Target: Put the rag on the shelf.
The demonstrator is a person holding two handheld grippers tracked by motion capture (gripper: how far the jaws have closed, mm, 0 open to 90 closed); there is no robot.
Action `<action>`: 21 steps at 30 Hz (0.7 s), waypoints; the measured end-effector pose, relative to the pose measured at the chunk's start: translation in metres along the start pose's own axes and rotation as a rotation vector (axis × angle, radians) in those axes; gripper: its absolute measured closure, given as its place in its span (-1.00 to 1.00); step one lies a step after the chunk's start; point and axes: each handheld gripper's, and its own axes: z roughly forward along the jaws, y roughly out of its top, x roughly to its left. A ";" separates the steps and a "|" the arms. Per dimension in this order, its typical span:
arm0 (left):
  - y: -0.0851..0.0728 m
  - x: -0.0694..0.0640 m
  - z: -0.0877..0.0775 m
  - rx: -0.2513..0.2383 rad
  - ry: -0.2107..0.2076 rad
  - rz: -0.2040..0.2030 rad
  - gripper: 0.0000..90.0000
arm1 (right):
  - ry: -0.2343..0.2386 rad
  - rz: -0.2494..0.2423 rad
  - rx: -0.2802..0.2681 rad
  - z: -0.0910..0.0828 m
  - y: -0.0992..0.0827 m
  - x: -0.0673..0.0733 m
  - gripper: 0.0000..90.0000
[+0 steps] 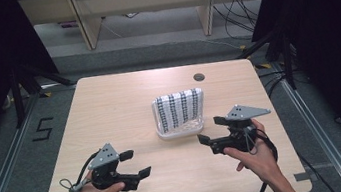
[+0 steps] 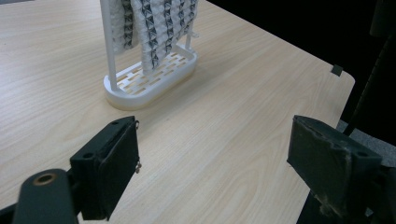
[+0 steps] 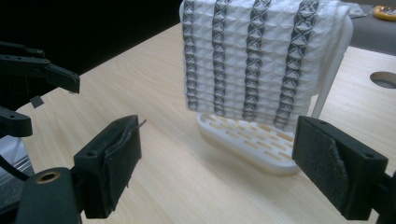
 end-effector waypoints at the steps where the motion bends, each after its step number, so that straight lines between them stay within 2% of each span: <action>1: 0.000 0.000 0.000 0.001 -0.001 0.000 -0.65 | 0.011 -0.024 0.005 0.000 0.000 -0.002 -0.63; 5: -0.002 -0.002 -0.001 0.004 -0.005 0.003 -0.65 | 0.012 -0.017 0.014 0.000 -0.003 0.000 -0.63; 6: -0.002 -0.002 -0.001 0.003 -0.006 0.004 -0.65 | 0.015 -0.043 -0.001 0.001 -0.004 -0.001 -0.63; 7: -0.003 -0.002 -0.001 0.001 -0.011 0.005 -0.65 | 0.017 -0.011 0.018 0.000 -0.005 0.001 -0.63; 8: -0.004 -0.003 0.000 -0.006 -0.016 0.002 -0.65 | 0.027 -0.017 0.014 0.002 -0.006 0.000 -0.63; 9: -0.004 -0.004 -0.001 0.004 -0.007 0.002 -0.65 | 0.017 -0.004 0.030 0.000 -0.007 0.002 -0.63; 10: -0.004 -0.004 -0.001 0.004 -0.008 0.002 -0.65 | 0.011 -0.026 0.023 0.000 -0.007 0.000 -0.63; 11: -0.005 -0.004 -0.002 0.009 -0.011 0.006 -0.65 | 0.012 0.000 0.023 0.000 -0.009 0.002 -0.63; 12: -0.006 -0.005 -0.002 0.007 -0.005 0.002 -0.65 | 0.008 -0.019 0.019 0.001 -0.010 0.001 -0.63; 13: -0.006 -0.005 -0.002 0.011 -0.008 0.005 -0.65 | 0.027 0.006 0.027 0.001 -0.011 0.003 -0.63; 14: -0.007 -0.005 -0.002 0.011 -0.007 0.006 -0.65 | 0.023 -0.014 0.020 0.000 -0.012 0.001 -0.63; 15: -0.009 -0.005 -0.002 0.005 -0.011 0.000 -0.65 | 0.022 0.010 0.022 0.000 -0.013 0.003 -0.63; 16: -0.009 -0.005 -0.002 0.008 -0.011 0.001 -0.65 | 0.014 -0.019 0.026 -0.002 -0.014 0.001 -0.63; 17: -0.010 -0.006 -0.003 0.016 -0.004 0.004 -0.65 | 0.020 0.004 0.021 -0.001 -0.016 0.003 -0.63; 18: -0.012 -0.006 -0.002 0.009 -0.007 0.000 -0.65 | 0.038 -0.001 0.021 -0.001 -0.017 0.002 -0.63; 19: -0.015 -0.006 -0.002 0.001 -0.015 -0.006 -0.65 | 0.028 0.019 0.029 -0.002 -0.020 0.004 -0.63; 20: -0.016 -0.006 -0.002 0.017 -0.010 0.002 -0.65 | 0.026 0.004 0.031 -0.002 -0.022 0.004 -0.62; 21: -0.018 -0.007 -0.002 0.020 -0.002 -0.005 -0.65 | 0.034 0.020 0.023 -0.001 -0.024 0.005 -0.63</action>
